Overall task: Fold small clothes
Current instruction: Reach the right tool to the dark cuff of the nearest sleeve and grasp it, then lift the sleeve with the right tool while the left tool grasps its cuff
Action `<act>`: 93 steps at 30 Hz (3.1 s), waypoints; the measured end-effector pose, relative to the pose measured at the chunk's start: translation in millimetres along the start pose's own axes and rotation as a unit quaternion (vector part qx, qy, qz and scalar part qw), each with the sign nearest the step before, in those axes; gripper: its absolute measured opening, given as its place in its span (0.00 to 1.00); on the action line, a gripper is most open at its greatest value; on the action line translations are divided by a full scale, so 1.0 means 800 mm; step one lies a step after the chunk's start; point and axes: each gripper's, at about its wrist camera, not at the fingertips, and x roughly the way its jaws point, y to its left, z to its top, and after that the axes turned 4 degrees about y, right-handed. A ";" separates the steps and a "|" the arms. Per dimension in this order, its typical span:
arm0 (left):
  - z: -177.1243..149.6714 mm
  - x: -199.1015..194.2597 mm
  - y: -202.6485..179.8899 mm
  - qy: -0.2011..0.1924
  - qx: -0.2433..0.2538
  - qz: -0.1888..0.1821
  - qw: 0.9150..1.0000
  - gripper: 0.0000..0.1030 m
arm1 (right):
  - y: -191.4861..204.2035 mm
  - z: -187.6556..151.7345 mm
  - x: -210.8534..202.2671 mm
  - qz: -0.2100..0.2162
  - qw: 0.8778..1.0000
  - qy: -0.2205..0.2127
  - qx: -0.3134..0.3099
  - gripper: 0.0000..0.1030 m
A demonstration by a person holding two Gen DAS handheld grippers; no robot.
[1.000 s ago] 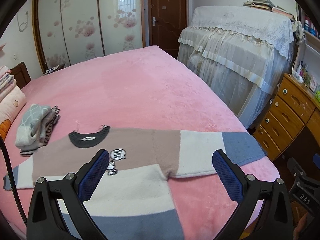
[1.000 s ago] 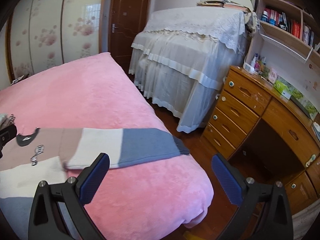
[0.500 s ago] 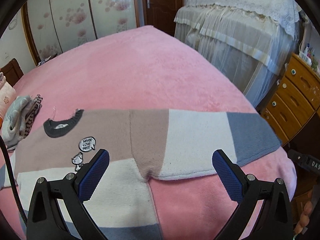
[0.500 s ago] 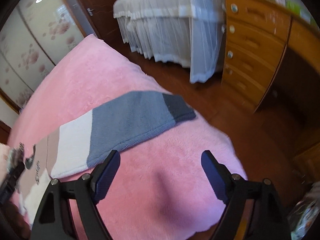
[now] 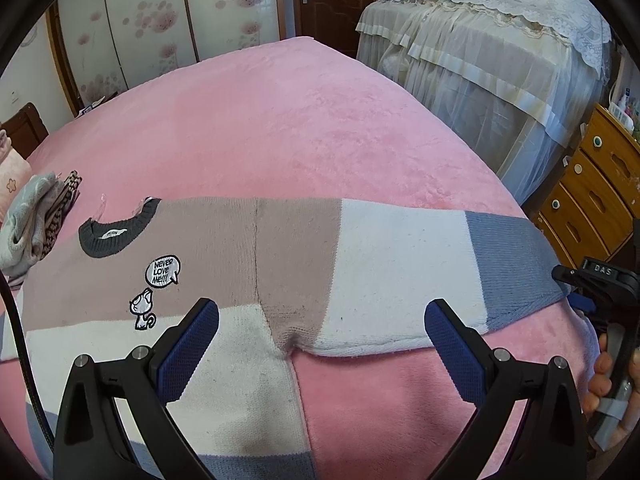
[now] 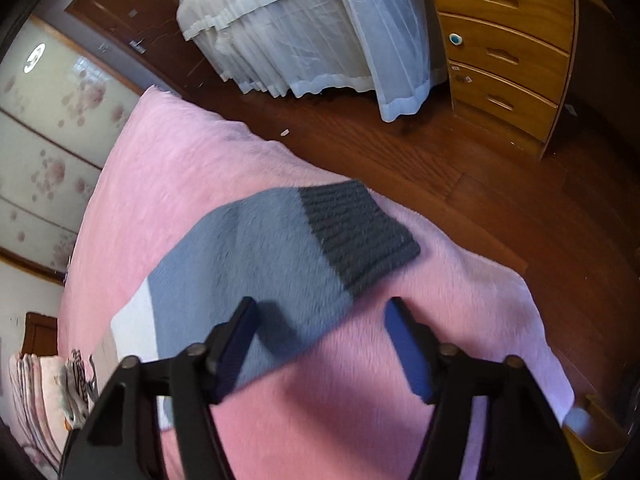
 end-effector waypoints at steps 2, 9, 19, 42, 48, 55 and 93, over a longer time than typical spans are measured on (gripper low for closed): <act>0.001 0.002 -0.001 0.002 -0.002 0.000 1.000 0.99 | 0.000 0.002 0.001 -0.001 1.000 -0.005 0.003 0.38; 0.013 0.001 0.001 -0.008 -0.005 0.009 1.000 0.99 | 0.027 -0.006 -0.029 0.002 0.997 -0.059 -0.052 0.08; 0.039 -0.018 0.034 -0.011 -0.035 0.033 0.999 0.99 | 0.135 -0.051 -0.117 0.020 0.972 -0.140 -0.186 0.08; -0.082 -0.044 0.287 0.033 -0.186 0.110 0.976 0.99 | 0.371 -0.306 -0.035 0.049 0.891 -0.057 -0.447 0.08; -0.103 -0.027 0.312 0.048 -0.198 0.109 0.973 0.99 | 0.377 -0.352 0.013 0.016 0.874 -0.022 -0.485 0.08; -0.105 -0.018 0.305 0.051 -0.185 0.095 0.977 0.99 | 0.376 -0.377 0.033 -0.011 0.858 -0.013 -0.514 0.12; -0.075 0.088 0.227 0.129 -0.257 -0.181 0.941 0.41 | 0.269 -0.335 -0.029 0.028 0.910 -0.017 -0.412 0.32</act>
